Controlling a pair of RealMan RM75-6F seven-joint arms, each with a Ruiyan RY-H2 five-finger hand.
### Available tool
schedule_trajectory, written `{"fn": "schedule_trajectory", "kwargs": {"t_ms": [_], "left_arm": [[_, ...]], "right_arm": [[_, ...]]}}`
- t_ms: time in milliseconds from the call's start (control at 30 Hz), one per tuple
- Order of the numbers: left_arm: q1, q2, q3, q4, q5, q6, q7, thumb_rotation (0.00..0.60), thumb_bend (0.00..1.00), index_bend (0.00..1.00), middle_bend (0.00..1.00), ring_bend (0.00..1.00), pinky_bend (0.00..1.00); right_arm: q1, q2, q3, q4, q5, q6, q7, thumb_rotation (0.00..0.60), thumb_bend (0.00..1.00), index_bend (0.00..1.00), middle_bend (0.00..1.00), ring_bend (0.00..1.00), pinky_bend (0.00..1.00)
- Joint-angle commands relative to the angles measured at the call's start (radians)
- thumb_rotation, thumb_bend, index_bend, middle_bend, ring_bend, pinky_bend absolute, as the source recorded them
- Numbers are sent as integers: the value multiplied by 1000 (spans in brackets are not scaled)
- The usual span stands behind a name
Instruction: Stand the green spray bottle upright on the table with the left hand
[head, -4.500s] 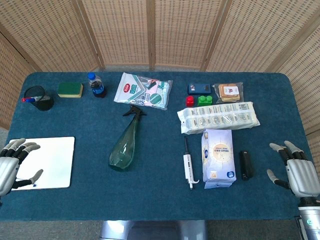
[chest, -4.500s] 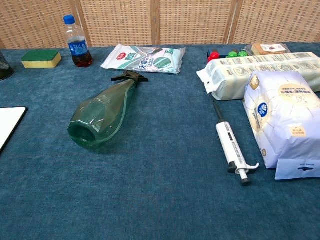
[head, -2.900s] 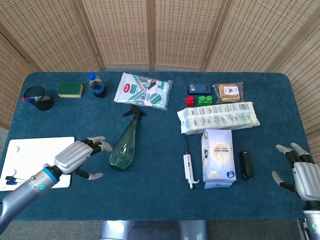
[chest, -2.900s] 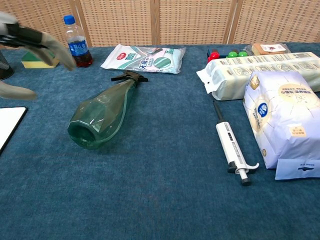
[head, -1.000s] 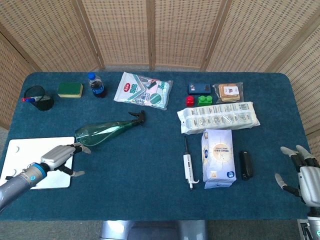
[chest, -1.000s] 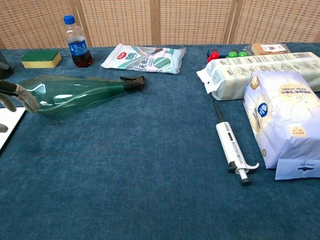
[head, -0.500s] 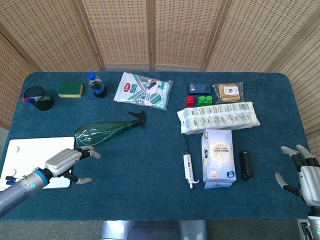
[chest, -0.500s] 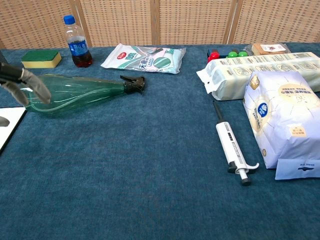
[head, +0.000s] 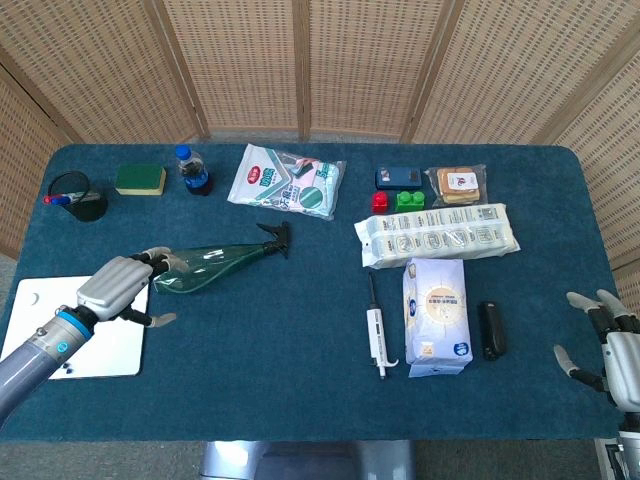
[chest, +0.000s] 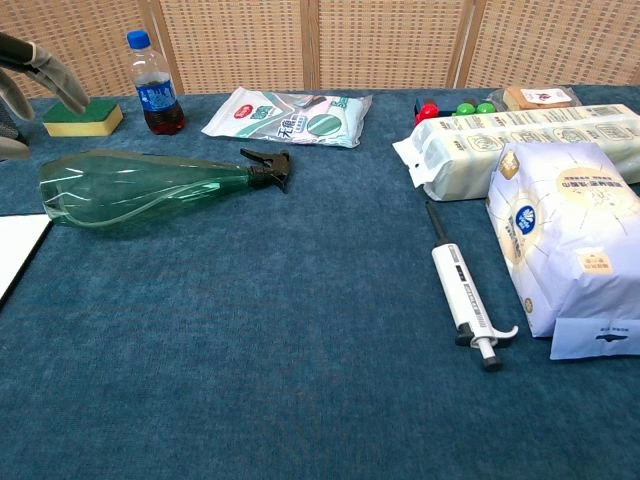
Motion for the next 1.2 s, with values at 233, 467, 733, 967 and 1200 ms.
{"fn": "schedule_trajectory", "kwargs": {"t_ms": [233,467,733,967,1200], "left_arm": [[-45,-138,-70,68,-331,11,385,465,293,224,225,151,274],[-96,-265,-88,148,-503,41,586,471,293,240,221,151,275],[-184,-364,-105,235,-660,-22,702,474,293,240,214,149,274],[-258,-445,-114,303,-770,-47,779,469,293,240,214,149,274],[-320,-518,-112,352,-848,-53,847,470,293,232,213,146,279]], "right_arm": [[10,-4,5,-3,0,-8,-8,600,348,196,293,112,195],[12,-4,8,-6,6,-12,-15,600,347,196,293,112,195],[8,-2,8,-5,15,-10,-13,600,347,195,293,112,195],[0,2,7,2,22,-4,-3,600,347,195,293,117,195],[-4,4,6,13,24,-3,13,600,347,195,295,117,195]]}}
